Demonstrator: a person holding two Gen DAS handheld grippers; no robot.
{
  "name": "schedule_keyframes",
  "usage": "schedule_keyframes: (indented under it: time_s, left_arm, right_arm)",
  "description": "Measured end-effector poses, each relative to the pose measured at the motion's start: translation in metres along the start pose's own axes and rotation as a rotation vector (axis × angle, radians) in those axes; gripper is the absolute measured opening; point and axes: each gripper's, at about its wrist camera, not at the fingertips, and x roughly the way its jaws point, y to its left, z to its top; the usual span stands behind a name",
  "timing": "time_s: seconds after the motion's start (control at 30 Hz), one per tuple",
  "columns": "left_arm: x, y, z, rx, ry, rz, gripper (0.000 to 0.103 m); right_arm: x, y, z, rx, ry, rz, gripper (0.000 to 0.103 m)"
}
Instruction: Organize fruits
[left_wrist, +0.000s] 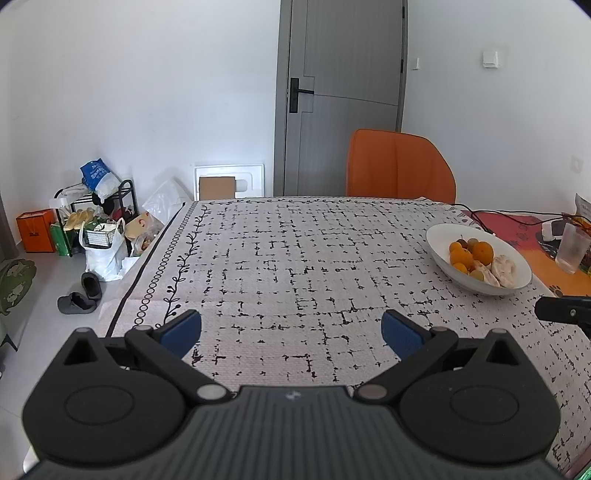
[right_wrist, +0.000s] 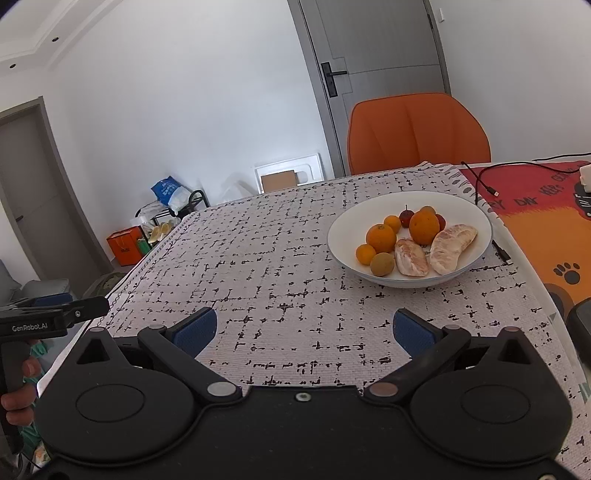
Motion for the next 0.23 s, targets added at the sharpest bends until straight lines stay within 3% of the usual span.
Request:
schedule_keyframes:
  time_s: [0.23]
  left_arm:
    - [0.0001,0.0002,0.0003,0.000,0.006,0.000,0.103]
  right_arm:
    - [0.0013,-0.0010,-0.0011,0.002,0.005,-0.002,0.103]
